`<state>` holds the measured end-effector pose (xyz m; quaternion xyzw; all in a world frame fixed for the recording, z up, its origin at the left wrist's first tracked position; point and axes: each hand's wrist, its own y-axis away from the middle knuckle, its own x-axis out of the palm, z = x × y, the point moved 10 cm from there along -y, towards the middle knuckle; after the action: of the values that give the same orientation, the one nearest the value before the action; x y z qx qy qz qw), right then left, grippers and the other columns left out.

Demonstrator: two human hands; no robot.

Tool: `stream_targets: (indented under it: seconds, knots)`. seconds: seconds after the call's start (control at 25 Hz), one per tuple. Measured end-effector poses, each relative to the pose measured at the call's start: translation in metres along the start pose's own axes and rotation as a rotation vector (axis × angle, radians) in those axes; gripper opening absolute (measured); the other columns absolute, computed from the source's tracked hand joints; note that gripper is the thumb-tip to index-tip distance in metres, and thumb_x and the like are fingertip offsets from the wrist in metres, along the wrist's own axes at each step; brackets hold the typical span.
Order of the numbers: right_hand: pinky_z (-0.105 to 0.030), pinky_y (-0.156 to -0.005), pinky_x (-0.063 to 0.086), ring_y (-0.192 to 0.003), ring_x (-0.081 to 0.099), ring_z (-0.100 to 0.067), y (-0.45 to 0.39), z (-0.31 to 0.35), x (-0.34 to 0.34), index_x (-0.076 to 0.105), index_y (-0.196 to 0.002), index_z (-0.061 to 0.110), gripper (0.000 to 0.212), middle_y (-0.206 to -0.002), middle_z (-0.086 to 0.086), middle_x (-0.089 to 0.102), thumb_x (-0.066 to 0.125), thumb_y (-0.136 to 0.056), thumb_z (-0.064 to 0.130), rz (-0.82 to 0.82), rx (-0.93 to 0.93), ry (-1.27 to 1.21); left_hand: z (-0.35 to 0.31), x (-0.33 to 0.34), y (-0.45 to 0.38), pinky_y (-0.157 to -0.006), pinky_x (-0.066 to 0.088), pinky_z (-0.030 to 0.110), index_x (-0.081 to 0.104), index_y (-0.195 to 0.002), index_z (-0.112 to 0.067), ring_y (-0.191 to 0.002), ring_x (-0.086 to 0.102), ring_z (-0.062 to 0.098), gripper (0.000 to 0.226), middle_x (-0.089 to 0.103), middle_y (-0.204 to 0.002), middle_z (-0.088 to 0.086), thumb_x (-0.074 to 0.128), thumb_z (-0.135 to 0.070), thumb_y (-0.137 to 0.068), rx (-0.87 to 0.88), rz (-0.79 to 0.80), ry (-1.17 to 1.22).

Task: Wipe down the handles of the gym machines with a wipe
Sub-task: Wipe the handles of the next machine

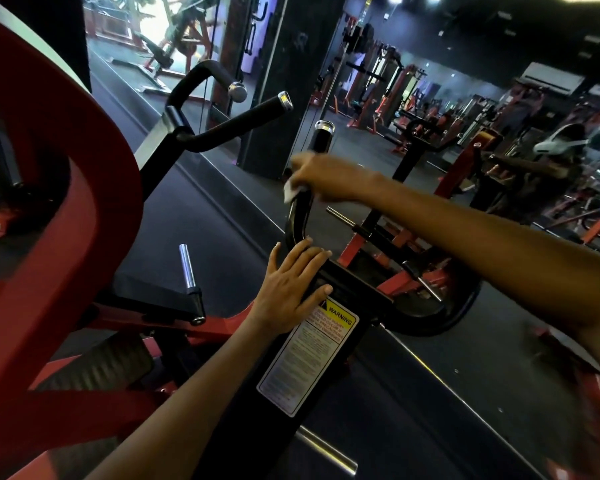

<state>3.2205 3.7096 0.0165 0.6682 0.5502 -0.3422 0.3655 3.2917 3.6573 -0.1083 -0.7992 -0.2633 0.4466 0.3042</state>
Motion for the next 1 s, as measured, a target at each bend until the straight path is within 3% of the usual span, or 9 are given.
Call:
stream_targets:
  seconds: [0.12,0.28,0.36,0.56,0.68,0.8,0.92,1.0]
  knots:
    - [-0.032,-0.087,0.045,-0.104,0.051,-0.023,-0.004,-0.025,0.0,0.06,-0.116,0.006,0.028,-0.115,-0.012,0.053,0.055,-0.089,0.007,-0.073,0.071,-0.014,-0.002,0.0,0.0,-0.115,0.007,0.058,0.036,-0.14,-0.02,-0.142,0.024,0.019,0.056,0.048,-0.139,0.001,0.019,-0.053,-0.098,0.004,-0.015,0.01]
    - [-0.025,-0.1,0.039,-0.117,0.051,-0.017,0.015,0.065,0.044,0.059,-0.121,0.01,0.03,-0.128,-0.007,0.053,0.053,-0.092,0.01,0.109,-0.259,-0.059,-0.001,-0.001,0.0,-0.117,0.004,0.044,0.039,-0.138,-0.018,-0.139,0.028,0.019,0.056,0.048,-0.137,0.002,0.022,-0.052,-0.098,0.012,-0.047,0.022]
    - [-0.027,-0.105,0.033,-0.124,0.048,-0.017,0.012,0.056,0.039,0.058,-0.124,0.01,0.034,-0.133,-0.006,0.053,0.052,-0.091,0.003,0.083,-0.307,-0.018,-0.001,-0.002,0.0,-0.117,0.009,0.049,0.038,-0.138,-0.019,-0.14,0.027,0.018,0.052,0.049,-0.137,0.001,0.024,-0.05,-0.098,0.021,-0.052,0.014]
    - [-0.039,-0.104,0.04,-0.117,0.055,-0.027,-0.009,-0.053,-0.011,0.063,-0.116,0.002,0.031,-0.124,-0.015,0.06,0.051,-0.088,-0.003,-0.069,0.029,-0.137,0.001,0.0,0.0,-0.115,0.01,0.058,0.035,-0.139,-0.023,-0.141,0.025,0.017,0.051,0.049,-0.137,-0.001,0.02,-0.051,-0.099,0.02,-0.037,0.021]
    - [-0.039,-0.096,0.045,-0.119,0.052,-0.026,-0.014,-0.076,-0.025,0.064,-0.116,0.005,0.035,-0.121,-0.01,0.063,0.053,-0.086,-0.007,-0.158,0.065,-0.035,0.001,0.001,0.001,-0.115,0.01,0.059,0.034,-0.14,-0.023,-0.142,0.023,0.015,0.052,0.047,-0.139,-0.002,0.02,-0.051,-0.099,0.015,-0.019,0.022]
    - [-0.036,-0.086,0.046,-0.108,0.052,-0.026,-0.016,-0.103,-0.03,0.066,-0.113,0.006,0.031,-0.118,-0.011,0.064,0.049,-0.089,-0.004,-0.258,0.233,0.019,0.001,0.0,0.0,-0.115,0.009,0.059,0.034,-0.14,-0.022,-0.142,0.022,0.015,0.051,0.047,-0.139,-0.002,0.023,-0.049,-0.098,0.02,-0.006,0.02]
    - [-0.037,-0.092,0.045,-0.101,0.057,-0.025,-0.016,-0.095,-0.02,0.068,-0.101,0.004,0.02,-0.109,-0.013,0.063,0.052,-0.089,0.004,-0.368,0.348,-0.191,0.001,0.001,0.0,-0.116,0.011,0.057,0.035,-0.14,-0.022,-0.142,0.022,0.016,0.05,0.047,-0.138,-0.001,0.027,-0.047,-0.098,0.022,-0.013,0.032]
    - [-0.037,-0.087,0.048,-0.093,0.057,-0.025,-0.013,-0.094,-0.013,0.065,-0.094,0.0,0.014,-0.096,-0.013,0.058,0.053,-0.087,0.002,-0.379,0.423,-0.212,0.001,0.002,0.0,-0.116,0.013,0.056,0.035,-0.14,-0.021,-0.143,0.022,0.017,0.051,0.047,-0.139,-0.001,0.027,-0.048,-0.098,0.016,-0.013,0.041]
